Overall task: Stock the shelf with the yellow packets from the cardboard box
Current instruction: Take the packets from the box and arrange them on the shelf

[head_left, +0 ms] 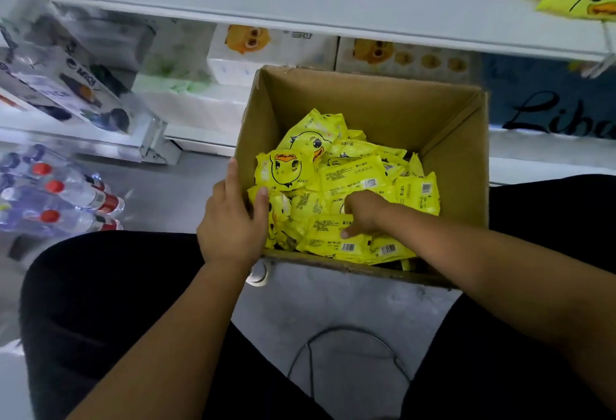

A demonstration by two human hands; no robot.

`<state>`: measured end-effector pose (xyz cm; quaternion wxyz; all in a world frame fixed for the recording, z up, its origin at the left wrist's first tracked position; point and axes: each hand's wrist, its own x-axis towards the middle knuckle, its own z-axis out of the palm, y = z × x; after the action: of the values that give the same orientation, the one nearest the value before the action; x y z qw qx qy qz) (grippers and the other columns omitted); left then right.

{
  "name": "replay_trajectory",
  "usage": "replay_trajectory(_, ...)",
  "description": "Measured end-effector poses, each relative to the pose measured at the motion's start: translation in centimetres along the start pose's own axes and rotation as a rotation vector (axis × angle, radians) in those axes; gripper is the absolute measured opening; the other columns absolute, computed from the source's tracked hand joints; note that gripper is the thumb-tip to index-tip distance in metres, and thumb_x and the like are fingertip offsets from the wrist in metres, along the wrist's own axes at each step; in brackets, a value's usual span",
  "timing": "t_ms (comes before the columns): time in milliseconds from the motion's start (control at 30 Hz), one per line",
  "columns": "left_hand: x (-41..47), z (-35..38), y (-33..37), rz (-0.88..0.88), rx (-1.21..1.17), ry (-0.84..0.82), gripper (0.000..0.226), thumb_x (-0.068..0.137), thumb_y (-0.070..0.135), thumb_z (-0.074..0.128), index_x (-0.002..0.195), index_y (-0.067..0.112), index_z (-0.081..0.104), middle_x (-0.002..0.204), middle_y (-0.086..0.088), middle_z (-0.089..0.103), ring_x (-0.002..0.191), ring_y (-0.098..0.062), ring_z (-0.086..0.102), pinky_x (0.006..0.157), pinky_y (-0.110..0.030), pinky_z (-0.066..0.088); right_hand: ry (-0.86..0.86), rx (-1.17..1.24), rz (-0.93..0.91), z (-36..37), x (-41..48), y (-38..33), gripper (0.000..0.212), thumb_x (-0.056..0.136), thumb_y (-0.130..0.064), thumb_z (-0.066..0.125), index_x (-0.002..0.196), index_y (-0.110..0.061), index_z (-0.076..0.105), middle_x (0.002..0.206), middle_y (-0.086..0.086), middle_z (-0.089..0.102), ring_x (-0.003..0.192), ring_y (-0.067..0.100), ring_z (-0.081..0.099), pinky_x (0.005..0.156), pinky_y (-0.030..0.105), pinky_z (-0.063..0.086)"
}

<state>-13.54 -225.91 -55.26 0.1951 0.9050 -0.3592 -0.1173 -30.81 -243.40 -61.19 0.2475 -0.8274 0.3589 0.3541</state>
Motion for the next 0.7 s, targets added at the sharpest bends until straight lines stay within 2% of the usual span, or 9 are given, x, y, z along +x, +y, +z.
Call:
replay_trajectory(100,0.1,0.1,0.1,-0.009,-0.002,0.000,0.070,0.101,0.055,0.043,0.162,0.029,0.019,0.144,-0.008,0.049,0.125,-0.035,0.053,0.085,-0.050,0.047,-0.122,-0.091,0.046,-1.7,-0.8,0.5,0.073,0.085,-0.058,0.070,0.128,0.000,0.060,0.121,0.013,0.062,0.108,0.028,0.060,0.079,0.028,0.046)
replay_trajectory(167,0.0,0.1,0.1,-0.003,0.002,-0.005,0.070,0.102,0.056,0.042,0.162,0.029,0.017,0.144,-0.008,0.048,0.124,-0.034,0.052,0.084,-0.050,0.048,-0.198,-0.144,0.063,-2.1,-1.8,1.3,0.062,0.090,-0.059,0.063,0.114,-0.001,0.062,0.106,0.011,0.057,0.093,0.024,0.053,0.063,0.027,0.039)
replay_trajectory(200,-0.1,0.0,0.2,0.002,0.007,-0.008,0.070,0.102,0.055,0.042,0.162,0.029,0.017,0.144,-0.008,0.048,0.124,-0.034,0.052,0.084,-0.049,0.048,-0.215,-0.145,0.077,-2.2,-2.2,1.8,0.056,0.091,-0.057,0.062,0.109,-0.004,0.060,0.106,0.010,0.055,0.091,0.023,0.050,0.062,0.027,0.038)
replay_trajectory(300,-0.3,0.0,0.4,0.011,0.025,-0.011,0.070,0.103,0.055,0.041,0.163,0.028,0.015,0.146,-0.008,0.047,0.125,-0.033,0.051,0.084,-0.048,0.047,-0.241,-0.135,0.100,-2.5,-3.3,2.8,0.052,0.091,-0.054,0.065,0.121,-0.013,0.056,0.121,0.010,0.056,0.099,0.024,0.052,0.078,0.028,0.041)
replay_trajectory(367,-0.3,-0.1,0.5,0.012,0.038,-0.013,0.070,0.104,0.054,0.040,0.163,0.027,0.014,0.146,-0.008,0.047,0.125,-0.033,0.050,0.083,-0.048,0.047,-0.253,-0.136,0.107,-2.5,-3.8,2.9,0.067,0.089,-0.053,0.068,0.137,-0.010,0.052,0.127,0.009,0.058,0.100,0.024,0.055,0.079,0.029,0.044)
replay_trajectory(433,-0.4,-0.1,0.4,0.019,0.051,-0.011,0.071,0.104,0.054,0.040,0.164,0.027,0.014,0.145,-0.009,0.047,0.125,-0.033,0.051,0.082,-0.048,0.047,-0.263,-0.104,0.120,-2.2,-4.0,3.2,0.075,0.086,-0.056,0.070,0.140,-0.008,0.050,0.121,0.008,0.060,0.096,0.024,0.058,0.080,0.030,0.047)
replay_trajectory(533,-0.7,0.0,0.5,0.037,0.066,-0.004,0.072,0.105,0.053,0.040,0.164,0.024,0.013,0.145,-0.011,0.046,0.125,-0.034,0.049,0.081,-0.048,0.047,-0.229,-0.007,0.143,-1.6,-4.8,4.1,0.088,0.084,-0.060,0.070,0.152,-0.014,0.037,0.149,0.006,0.046,0.130,0.028,0.051,0.101,0.036,0.045)
replay_trajectory(600,-0.8,0.1,0.6,0.053,0.083,0.001,0.072,0.105,0.050,0.041,0.164,0.021,0.014,0.146,-0.014,0.046,0.126,-0.036,0.047,0.083,-0.050,0.048,-0.197,0.095,0.142,-1.6,-5.7,4.7,0.090,0.082,-0.059,0.072,0.153,-0.018,0.035,0.157,0.004,0.036,0.140,0.029,0.041,0.108,0.038,0.040)
replay_trajectory(700,-0.9,0.4,0.9,0.059,0.134,0.066,0.067,0.105,0.043,0.047,0.160,0.011,0.029,0.148,-0.023,0.045,0.130,-0.042,0.046,0.094,-0.055,0.044,-0.121,0.273,0.115,-1.5,-6.8,5.2,0.085,0.078,-0.053,0.079,0.147,-0.019,0.042,0.154,0.005,0.039,0.137,0.028,0.042,0.104,0.036,0.040)
